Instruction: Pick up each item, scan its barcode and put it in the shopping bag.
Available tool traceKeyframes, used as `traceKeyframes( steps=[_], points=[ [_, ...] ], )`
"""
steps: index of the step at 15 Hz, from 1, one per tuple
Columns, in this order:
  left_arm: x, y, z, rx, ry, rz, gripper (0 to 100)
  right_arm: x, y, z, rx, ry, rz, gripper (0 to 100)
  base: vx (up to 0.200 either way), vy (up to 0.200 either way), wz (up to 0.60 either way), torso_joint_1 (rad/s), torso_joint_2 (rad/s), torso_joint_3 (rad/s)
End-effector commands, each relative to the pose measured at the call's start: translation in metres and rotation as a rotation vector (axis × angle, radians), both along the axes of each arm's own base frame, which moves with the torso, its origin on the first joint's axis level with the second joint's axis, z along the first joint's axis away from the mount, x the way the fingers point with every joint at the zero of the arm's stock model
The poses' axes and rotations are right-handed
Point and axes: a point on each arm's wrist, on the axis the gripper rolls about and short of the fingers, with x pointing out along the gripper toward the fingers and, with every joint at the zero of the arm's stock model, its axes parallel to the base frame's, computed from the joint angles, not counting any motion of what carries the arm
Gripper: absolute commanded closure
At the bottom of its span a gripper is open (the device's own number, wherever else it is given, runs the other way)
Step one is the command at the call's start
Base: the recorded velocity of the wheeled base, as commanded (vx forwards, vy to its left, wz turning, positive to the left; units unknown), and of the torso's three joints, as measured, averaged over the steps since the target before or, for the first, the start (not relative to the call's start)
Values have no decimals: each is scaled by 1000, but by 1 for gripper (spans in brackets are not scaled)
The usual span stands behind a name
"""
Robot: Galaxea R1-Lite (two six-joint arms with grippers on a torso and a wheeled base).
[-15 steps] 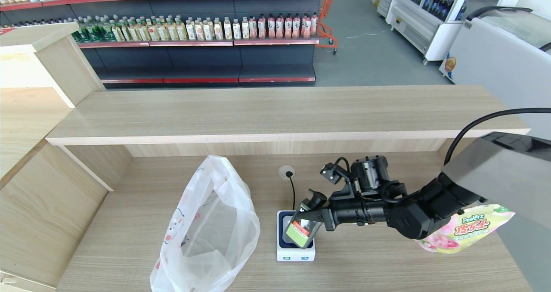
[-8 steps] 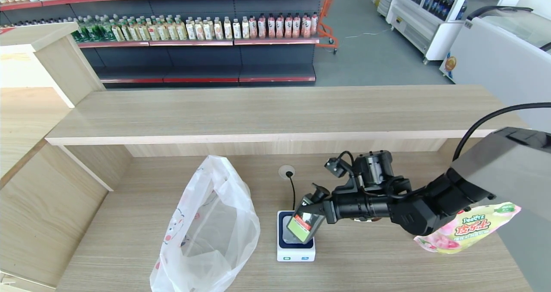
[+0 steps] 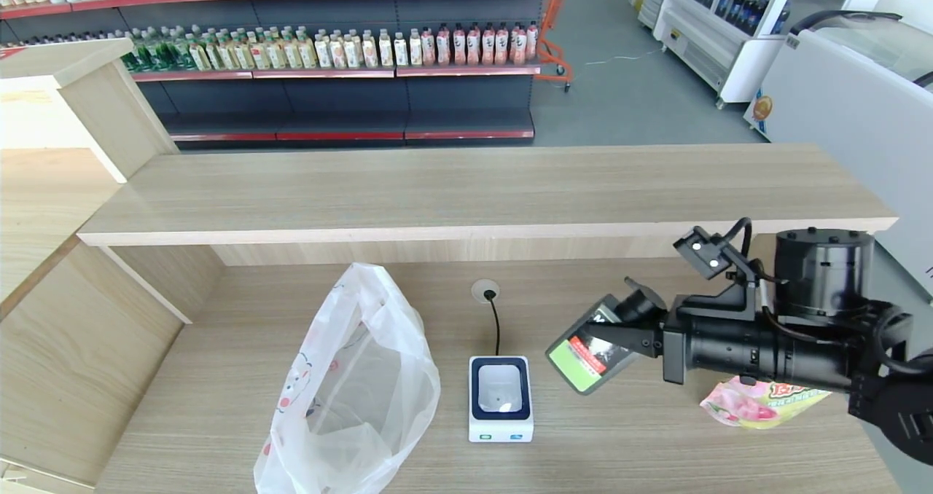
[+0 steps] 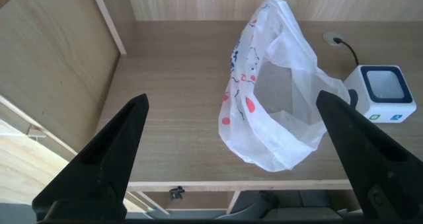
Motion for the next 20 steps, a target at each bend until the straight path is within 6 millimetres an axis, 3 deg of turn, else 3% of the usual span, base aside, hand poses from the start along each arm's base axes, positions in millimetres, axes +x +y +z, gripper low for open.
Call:
traceKeyframes(
  steps=[1,3,10,14,20],
  points=[
    [0,0,0,0,-1,0,0,-37,-25,12,-3,-103,-40,100,0,0,0,0,0,0],
    [0,0,0,0,1,0,0,-46,-31,10,-4,-99,-54,100,0,0,0,0,0,0],
    [0,0,0,3,1,-1,0,-43,-38,7,-8,-82,-88,100,0,0,0,0,0,0],
    [0,0,0,1,-1,-1,0,-41,-37,4,-12,-66,-87,100,-200,0,0,1,-1,6],
    [0,0,0,1,-1,-1,0,-39,-37,5,22,-25,-100,100,0,0,0,0,0,0]
  ],
)
